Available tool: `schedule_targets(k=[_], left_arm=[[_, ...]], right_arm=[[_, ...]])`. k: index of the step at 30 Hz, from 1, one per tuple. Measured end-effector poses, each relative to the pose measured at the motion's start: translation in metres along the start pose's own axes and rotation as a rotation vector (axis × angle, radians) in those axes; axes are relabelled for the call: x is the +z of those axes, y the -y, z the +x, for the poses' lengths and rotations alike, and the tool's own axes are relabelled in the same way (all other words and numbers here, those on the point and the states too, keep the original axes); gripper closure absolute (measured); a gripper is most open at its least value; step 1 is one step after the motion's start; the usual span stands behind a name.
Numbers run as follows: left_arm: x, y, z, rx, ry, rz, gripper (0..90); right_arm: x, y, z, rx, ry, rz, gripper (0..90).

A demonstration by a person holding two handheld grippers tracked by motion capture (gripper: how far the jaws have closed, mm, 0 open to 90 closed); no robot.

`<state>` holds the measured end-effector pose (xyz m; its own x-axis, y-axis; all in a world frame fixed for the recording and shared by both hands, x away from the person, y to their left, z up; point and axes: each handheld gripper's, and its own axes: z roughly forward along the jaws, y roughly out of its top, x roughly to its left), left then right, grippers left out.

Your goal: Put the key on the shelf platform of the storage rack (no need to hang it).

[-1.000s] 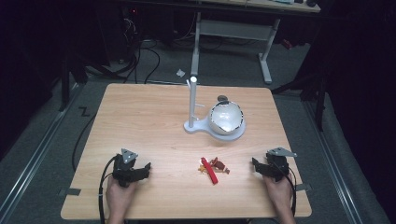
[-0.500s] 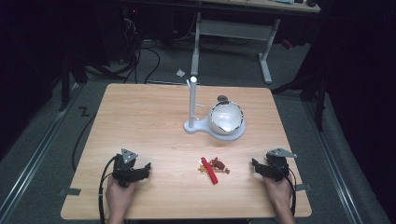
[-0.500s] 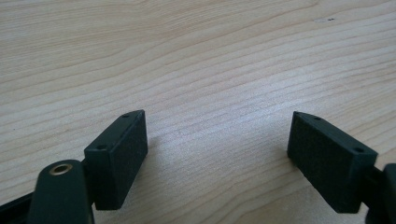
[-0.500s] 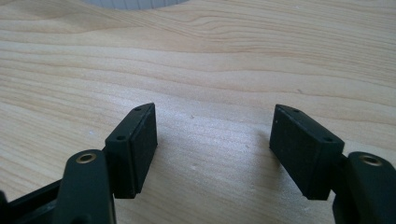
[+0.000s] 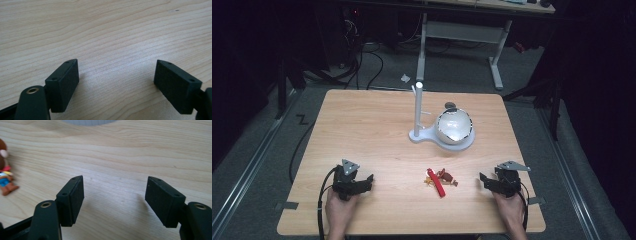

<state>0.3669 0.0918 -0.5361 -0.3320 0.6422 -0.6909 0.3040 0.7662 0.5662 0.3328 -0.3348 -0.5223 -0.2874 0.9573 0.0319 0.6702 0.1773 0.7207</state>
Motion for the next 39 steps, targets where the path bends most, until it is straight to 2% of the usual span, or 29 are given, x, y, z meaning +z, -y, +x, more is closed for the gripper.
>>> schedule_targets(k=[4, 8, 13, 22, 29, 39], left_arm=[[0.000, 0.000, 0.000, -0.001, 0.000, 0.000, 20.5], [0.000, 0.000, 0.000, 0.000, 0.000, 0.000, 20.5], [0.000, 0.000, 0.000, 0.001, 0.000, 0.000, 20.5], [0.000, 0.000, 0.000, 0.002, 0.001, 0.000, 20.5], [0.000, 0.000, 0.000, 0.001, 0.000, 0.001, 20.5], [0.000, 0.000, 0.000, 0.001, -0.001, -0.001, 20.5]], right_arm=[[-0.003, -0.001, 0.009, -0.011, -0.038, -0.013, 30.6], [-0.004, -0.002, 0.019, -0.044, -0.070, -0.017, 29.6], [-0.003, -0.003, 0.028, -0.049, -0.098, -0.017, 29.0], [-0.001, -0.005, 0.052, -0.106, -0.167, -0.019, 28.0], [0.004, -0.007, 0.068, -0.141, -0.199, -0.018, 27.8], [0.005, -0.011, 0.082, -0.155, -0.242, -0.039, 27.4]])
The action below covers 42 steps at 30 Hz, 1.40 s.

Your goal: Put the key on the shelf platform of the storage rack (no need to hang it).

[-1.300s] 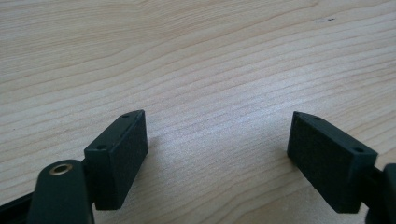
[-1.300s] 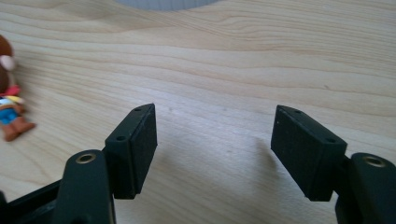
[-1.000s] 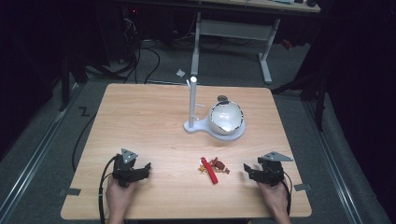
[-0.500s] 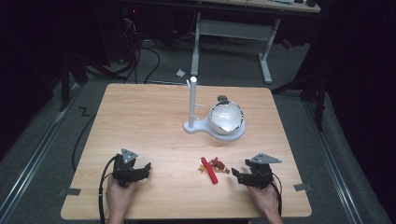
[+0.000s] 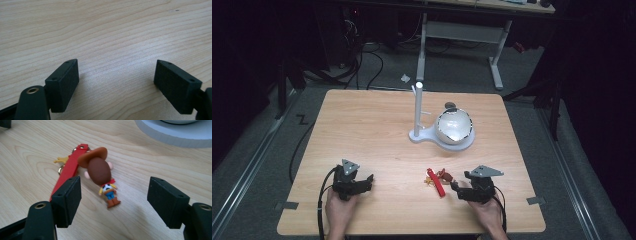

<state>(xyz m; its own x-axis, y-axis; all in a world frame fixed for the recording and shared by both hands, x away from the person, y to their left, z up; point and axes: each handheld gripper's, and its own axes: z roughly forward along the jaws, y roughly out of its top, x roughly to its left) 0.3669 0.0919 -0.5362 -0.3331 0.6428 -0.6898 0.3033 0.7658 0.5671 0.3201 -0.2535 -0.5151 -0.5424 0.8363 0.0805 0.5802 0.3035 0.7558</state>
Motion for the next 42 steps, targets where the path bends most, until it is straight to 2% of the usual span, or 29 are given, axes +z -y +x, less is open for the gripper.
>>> schedule_targets(k=[10, 15, 25, 34, 37, 42], left_arm=[[0.000, 0.000, 0.000, 0.000, 0.001, 0.001, 20.5], [0.000, 0.000, 0.000, 0.000, 0.001, 0.001, 20.5], [0.000, 0.000, 0.000, 0.001, 0.002, 0.002, 20.5], [0.000, 0.000, 0.000, 0.000, 0.002, 0.002, 20.5], [0.000, 0.000, 0.000, 0.001, 0.002, 0.002, 20.5], [0.000, 0.000, 0.000, 0.001, 0.002, 0.002, 20.5]], right_arm=[[0.009, -0.014, 0.018, -0.040, -0.048, -0.013, 21.9], [0.022, -0.017, 0.027, -0.068, -0.062, 0.024, 19.8], [0.036, -0.019, 0.027, -0.072, -0.058, 0.063, 18.5], [0.043, -0.016, 0.029, -0.102, -0.015, 0.095, 25.5], [0.041, -0.014, 0.027, -0.117, 0.009, 0.080, 36.8], [0.041, -0.014, 0.028, -0.123, 0.019, 0.079, 37.6]])
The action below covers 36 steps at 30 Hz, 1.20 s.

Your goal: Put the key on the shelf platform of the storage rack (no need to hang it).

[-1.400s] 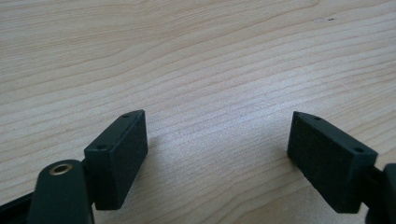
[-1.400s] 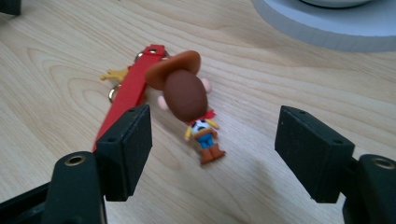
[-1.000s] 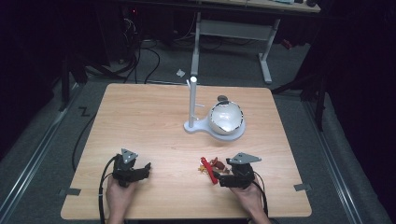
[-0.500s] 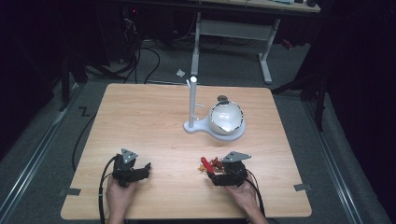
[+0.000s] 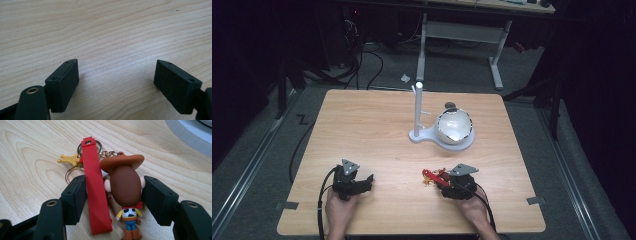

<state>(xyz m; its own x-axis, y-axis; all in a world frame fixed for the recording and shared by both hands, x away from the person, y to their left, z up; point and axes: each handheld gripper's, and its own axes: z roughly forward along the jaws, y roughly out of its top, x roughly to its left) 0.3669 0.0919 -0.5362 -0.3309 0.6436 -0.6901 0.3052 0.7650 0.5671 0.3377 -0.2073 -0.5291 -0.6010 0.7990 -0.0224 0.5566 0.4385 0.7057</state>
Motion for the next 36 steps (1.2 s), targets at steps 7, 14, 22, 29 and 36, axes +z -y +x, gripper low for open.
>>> schedule_targets(k=[7, 14, 22, 29, 36], left_arm=[[0.000, 0.000, 0.000, -0.001, 0.000, 0.000, 20.5], [0.000, 0.000, 0.000, -0.002, -0.001, 0.000, 20.5], [0.000, 0.000, 0.000, -0.001, 0.000, 0.000, 20.5], [0.000, 0.000, 0.000, -0.001, 0.000, 0.001, 20.4], [0.000, 0.000, 0.000, -0.002, -0.001, 0.000, 20.5]], right_arm=[[-0.004, 0.004, -0.005, 0.001, -0.012, -0.028, 68.4], [-0.004, 0.003, -0.005, -0.012, -0.016, -0.027, 73.3], [-0.004, 0.002, -0.003, -0.046, -0.010, -0.019, 82.9], [-0.006, 0.002, -0.001, -0.065, -0.021, -0.035, 86.4], [-0.013, 0.001, -0.002, -0.066, -0.028, -0.066, 86.9]])
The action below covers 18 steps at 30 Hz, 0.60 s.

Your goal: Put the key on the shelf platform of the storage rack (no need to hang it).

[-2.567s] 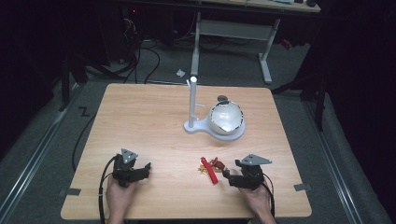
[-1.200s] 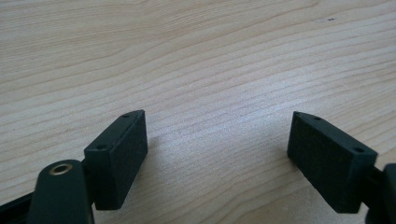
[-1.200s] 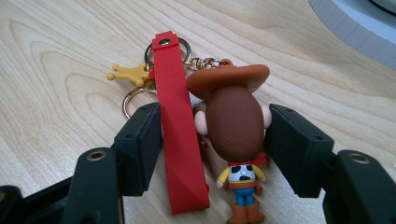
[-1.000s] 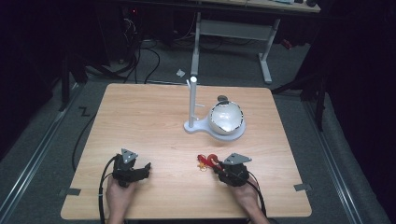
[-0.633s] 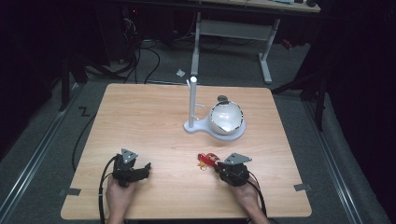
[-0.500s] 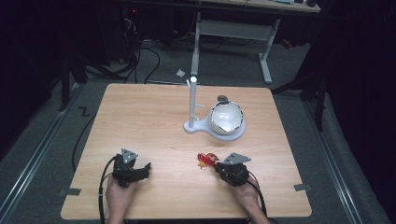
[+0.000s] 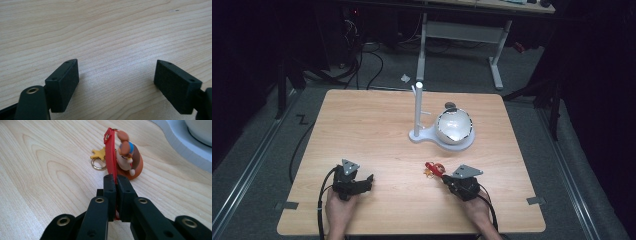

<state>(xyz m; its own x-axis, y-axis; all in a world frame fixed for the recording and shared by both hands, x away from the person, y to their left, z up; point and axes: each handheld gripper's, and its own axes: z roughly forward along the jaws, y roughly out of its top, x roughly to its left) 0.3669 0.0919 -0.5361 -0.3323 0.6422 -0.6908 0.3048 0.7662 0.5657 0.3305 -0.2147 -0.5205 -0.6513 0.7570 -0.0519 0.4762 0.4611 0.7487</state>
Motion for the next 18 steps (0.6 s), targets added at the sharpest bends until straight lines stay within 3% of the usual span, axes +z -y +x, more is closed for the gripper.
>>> schedule_targets(k=[8, 18], left_arm=[[0.000, 0.000, 0.000, 0.001, 0.001, 0.000, 20.4], [0.000, 0.000, 0.000, 0.002, 0.001, 0.000, 20.5]], right_arm=[[-0.018, -0.010, -0.003, -0.030, 0.021, -0.050, 87.1], [-0.028, -0.013, -0.007, -0.033, 0.027, -0.074, 87.2]])
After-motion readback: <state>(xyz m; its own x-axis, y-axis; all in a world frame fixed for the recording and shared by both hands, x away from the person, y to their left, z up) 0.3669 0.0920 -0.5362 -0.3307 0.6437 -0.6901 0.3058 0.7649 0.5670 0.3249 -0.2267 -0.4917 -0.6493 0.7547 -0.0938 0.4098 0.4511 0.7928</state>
